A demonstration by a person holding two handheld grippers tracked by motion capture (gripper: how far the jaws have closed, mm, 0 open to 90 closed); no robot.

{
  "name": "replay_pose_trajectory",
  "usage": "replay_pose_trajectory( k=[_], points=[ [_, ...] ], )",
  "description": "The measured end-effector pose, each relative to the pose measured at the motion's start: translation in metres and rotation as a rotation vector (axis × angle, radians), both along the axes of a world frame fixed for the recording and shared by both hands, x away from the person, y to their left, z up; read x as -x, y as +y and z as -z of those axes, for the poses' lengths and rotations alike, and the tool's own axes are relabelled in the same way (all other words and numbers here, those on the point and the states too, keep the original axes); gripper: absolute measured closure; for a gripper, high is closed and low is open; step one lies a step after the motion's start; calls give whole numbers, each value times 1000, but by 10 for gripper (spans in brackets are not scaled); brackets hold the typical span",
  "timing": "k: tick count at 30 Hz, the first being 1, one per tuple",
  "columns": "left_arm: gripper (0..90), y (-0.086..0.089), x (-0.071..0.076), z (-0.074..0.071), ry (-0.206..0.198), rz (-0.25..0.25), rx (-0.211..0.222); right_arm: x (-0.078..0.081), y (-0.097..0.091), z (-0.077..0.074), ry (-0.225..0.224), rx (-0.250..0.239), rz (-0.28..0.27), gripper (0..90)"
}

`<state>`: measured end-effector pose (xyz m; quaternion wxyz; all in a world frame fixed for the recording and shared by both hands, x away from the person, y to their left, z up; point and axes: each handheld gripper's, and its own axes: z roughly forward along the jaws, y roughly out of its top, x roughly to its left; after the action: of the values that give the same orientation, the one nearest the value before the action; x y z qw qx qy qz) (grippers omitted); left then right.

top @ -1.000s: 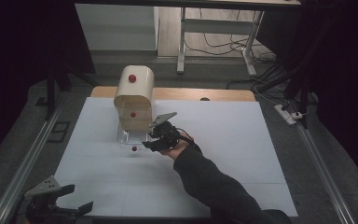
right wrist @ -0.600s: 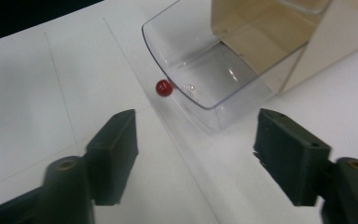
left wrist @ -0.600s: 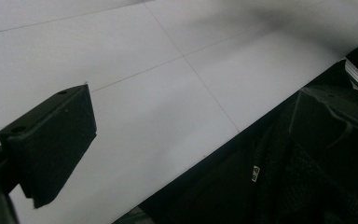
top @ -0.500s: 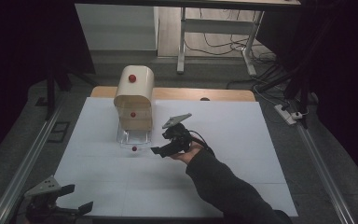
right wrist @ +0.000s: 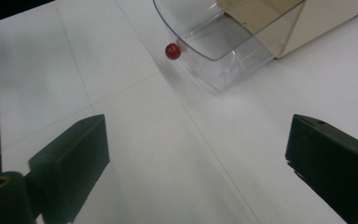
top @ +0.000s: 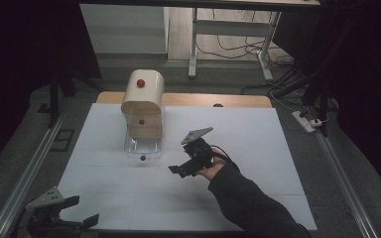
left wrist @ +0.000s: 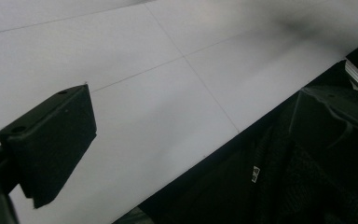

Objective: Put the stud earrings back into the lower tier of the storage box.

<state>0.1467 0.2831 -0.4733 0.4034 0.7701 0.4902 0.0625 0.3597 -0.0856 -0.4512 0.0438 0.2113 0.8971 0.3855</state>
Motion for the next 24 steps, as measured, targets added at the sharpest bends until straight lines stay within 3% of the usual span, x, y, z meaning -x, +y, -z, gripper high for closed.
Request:
replay_pose_trajectory(
  k=[10, 15, 24],
  points=[
    [5, 0, 0, 0, 0, 0, 3, 11, -21, 1, 21, 13, -27, 11],
    [4, 0, 0, 0, 0, -1, 4, 15, -31, 4, -9, 78, -34, 10],
    [4, 0, 0, 0, 0, -2, 6, 28, -52, 0, -39, 36, -3, 0]
  ],
)
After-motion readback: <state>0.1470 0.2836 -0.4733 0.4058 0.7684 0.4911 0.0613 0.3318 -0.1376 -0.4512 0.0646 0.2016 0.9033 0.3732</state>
